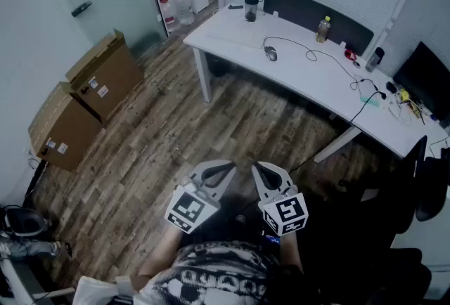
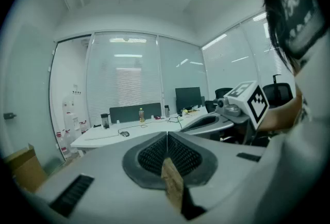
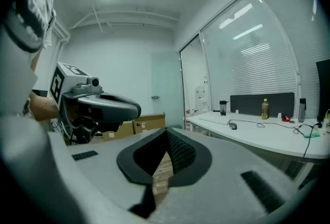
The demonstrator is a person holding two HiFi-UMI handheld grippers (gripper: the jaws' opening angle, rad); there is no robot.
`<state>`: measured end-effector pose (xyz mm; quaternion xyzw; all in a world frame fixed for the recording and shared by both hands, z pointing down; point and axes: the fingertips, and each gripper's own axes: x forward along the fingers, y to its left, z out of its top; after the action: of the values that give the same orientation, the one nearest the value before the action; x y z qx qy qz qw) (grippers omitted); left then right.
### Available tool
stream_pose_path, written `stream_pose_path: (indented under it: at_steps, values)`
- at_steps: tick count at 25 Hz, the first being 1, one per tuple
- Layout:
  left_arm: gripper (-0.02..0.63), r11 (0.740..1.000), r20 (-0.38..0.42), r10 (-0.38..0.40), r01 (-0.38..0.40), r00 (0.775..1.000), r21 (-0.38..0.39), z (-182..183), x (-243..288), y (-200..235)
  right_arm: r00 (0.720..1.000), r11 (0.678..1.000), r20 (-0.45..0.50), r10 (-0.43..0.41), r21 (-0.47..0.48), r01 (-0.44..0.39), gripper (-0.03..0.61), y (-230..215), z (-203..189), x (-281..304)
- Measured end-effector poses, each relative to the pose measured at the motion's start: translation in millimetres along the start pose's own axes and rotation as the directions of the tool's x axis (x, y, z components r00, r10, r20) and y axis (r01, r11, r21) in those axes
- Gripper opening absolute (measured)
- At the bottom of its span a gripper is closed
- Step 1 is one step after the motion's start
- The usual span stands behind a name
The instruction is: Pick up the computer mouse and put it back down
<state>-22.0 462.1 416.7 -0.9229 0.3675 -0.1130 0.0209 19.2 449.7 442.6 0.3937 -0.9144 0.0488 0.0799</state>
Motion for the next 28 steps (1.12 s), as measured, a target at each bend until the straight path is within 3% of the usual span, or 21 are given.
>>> stream_pose_path:
  at_steps: [16,23,28]
  values:
    - [0.005,0.999,-0.018,0.048,-0.048,0.999,-0.014,-5,-1,-5,0.999,0.999,0.009,0.042,0.016,-0.042,-0.003,-6,-3,-1]
    - [0.005,0.996,-0.037,0.083,-0.083,0.996,-0.008,-7,-2,15,0.997,0.997,0.016,0.078,0.027,-0.079,-0.003,-3,-3,15]
    - [0.005,0.998,-0.052,0.067,-0.068,0.996,-0.007,-9,13,23,0.998,0.997,0.014,0.068,0.042,-0.069,-0.003,-21,-3,27]
